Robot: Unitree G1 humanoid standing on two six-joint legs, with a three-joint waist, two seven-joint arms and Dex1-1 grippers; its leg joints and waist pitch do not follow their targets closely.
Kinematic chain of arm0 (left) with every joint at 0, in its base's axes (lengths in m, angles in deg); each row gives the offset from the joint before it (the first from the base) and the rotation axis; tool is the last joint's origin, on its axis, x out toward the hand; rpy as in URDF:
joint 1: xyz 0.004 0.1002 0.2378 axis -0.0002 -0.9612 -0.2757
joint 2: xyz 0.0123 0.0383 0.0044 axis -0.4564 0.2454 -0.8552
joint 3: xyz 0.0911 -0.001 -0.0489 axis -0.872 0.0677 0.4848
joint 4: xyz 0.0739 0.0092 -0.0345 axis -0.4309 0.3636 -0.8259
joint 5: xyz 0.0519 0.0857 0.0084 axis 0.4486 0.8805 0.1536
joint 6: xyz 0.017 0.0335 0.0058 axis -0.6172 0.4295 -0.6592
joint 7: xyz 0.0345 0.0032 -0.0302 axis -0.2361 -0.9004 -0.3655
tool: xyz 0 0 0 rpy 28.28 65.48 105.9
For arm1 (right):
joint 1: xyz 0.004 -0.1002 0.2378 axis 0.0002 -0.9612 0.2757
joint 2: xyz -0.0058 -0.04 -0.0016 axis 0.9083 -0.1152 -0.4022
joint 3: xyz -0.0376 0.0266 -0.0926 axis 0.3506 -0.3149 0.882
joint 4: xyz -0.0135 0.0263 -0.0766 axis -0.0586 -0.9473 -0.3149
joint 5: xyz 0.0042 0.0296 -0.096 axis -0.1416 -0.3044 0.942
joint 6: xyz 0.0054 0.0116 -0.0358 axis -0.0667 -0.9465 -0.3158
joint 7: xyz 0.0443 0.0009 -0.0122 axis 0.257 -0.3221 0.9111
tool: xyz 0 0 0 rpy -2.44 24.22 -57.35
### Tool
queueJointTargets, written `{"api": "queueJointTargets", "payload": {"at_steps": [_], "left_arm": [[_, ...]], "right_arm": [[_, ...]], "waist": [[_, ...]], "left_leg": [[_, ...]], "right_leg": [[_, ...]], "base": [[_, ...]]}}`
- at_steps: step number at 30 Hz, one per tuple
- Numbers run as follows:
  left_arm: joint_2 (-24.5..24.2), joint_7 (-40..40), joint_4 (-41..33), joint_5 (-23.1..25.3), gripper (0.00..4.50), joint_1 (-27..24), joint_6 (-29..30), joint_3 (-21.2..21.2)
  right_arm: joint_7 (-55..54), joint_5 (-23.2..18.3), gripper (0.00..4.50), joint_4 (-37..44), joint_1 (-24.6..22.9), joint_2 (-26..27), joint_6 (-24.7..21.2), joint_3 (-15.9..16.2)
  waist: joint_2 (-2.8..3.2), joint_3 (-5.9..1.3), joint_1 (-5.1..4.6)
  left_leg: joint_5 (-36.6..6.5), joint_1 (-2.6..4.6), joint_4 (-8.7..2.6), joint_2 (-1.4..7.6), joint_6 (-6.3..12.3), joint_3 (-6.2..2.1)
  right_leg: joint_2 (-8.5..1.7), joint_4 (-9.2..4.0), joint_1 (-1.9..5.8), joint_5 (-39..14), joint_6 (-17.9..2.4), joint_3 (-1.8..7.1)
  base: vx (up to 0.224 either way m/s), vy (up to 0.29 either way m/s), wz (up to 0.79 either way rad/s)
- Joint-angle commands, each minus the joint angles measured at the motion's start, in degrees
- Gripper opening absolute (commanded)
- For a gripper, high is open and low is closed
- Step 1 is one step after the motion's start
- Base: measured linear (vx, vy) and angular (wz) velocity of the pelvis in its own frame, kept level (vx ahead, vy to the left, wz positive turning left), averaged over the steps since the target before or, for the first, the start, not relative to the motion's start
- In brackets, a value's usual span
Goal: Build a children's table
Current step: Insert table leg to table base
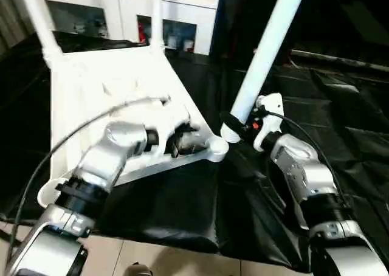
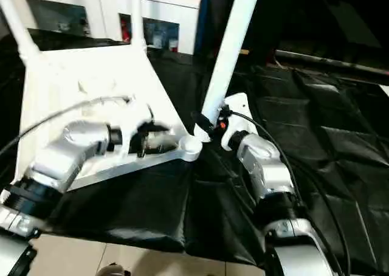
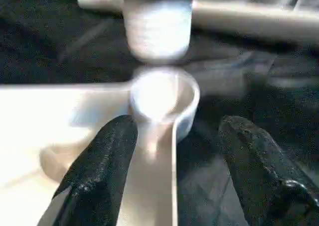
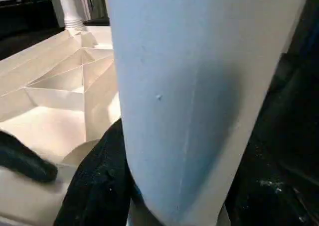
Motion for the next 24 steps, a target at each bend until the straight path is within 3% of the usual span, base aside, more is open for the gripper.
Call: {"api": "queueJointTargets", "payload": {"at_steps": [1, 5, 7, 9, 14, 15, 24], "left_arm": [[-0.08, -1.35, 1.54, 1.7, 2.79, 0.33, 0.78, -1.3], [0.25, -2.19, 1.69, 1.26, 2.67, 0.24, 1.49, -1.02], [0.12, -1.98, 1.22, 1.81, 2.28, 0.25, 1.95, -1.13], [0.29, -1.25, 1.29, 2.17, 2.29, 0.25, 2.48, -0.95], [0.62, 0.09, 0.82, 1.67, 1.82, 0.31, 3.07, -1.21], [0.48, 0.27, 0.79, 1.73, 1.8, 0.28, 3.15, -1.45], [-0.48, 1.39, 1.08, 2.86, 0.94, -0.37, 4.51, -2.04]], "right_arm": [[0.02, 0.56, 1.92, -0.63, 1.25, -0.02, 1.1, -0.2], [0.37, 0.48, 1.92, -0.65, 1.3, 0.36, 1.42, 0.06], [0.42, 0.52, 1.92, -0.64, 1.25, 0.42, 1.5, 0.15], [0.67, 0.76, 1.92, -0.83, 1.34, 0.41, 1.67, 0.27], [1.63, 0.63, 1.92, -0.98, 1.51, 0.8, 1.62, 0.24], [1.84, 0.77, 1.92, -0.92, 1.5, 0.79, 1.54, 0.45], [3.61, 0.77, 1.92, -1.02, 1.93, 1.24, 0.51, 1.31]], "waist": [[0.67, -4.5, -0.28], [0.68, -4.53, -0.61], [0.73, -4.48, -0.72], [0.63, -4.44, -0.75], [0.98, -4.44, -0.79], [0.75, -4.42, -0.81], [0.75, -4.37, -0.8]], "left_leg": [[-9.36, 0.26, -3.52, 0.16, -1.75, 0.48], [-9.05, 0.22, -3.52, 0.2, -1.38, 0.44], [-9.33, 0.25, -3.5, 0.2, -1.24, 0.47], [-9.39, 0.21, -3.53, 0.19, -1.05, 0.47], [-9.8, 0.26, -3.54, 0.24, -1.07, 0.42], [-9.82, 0.3, -3.54, 0.23, -0.99, 0.46], [-10.05, 0.34, -3.59, 0.29, -0.79, 0.45]], "right_leg": [[-3.35, -3.89, 3.43, -8.23, -8.34, 3.07], [-3.35, -3.71, 3.5, -6.78, -9.49, 3.01], [-3.37, -3.82, 3.46, -6.97, -9.8, 3.02], [-3.4, -3.87, 3.51, -7.73, -9.72, 3.02], [-3.42, -3.9, 3.43, -7.84, -9.94, 3.04], [-3.4, -3.96, 3.4, -7.85, -10.03, 3.02], [-3.46, -3.98, 3.35, -8.45, -10.09, 3.04]], "base": [[0.0, 0.0, 0.0], [0.0, 0.0, 0.0], [0.0, 0.0, 0.0], [0.0, 0.0, 0.0], [0.0, 0.0, 0.0], [0.0, 0.0, 0.0], [0.0, 0.0, 0.0]]}}
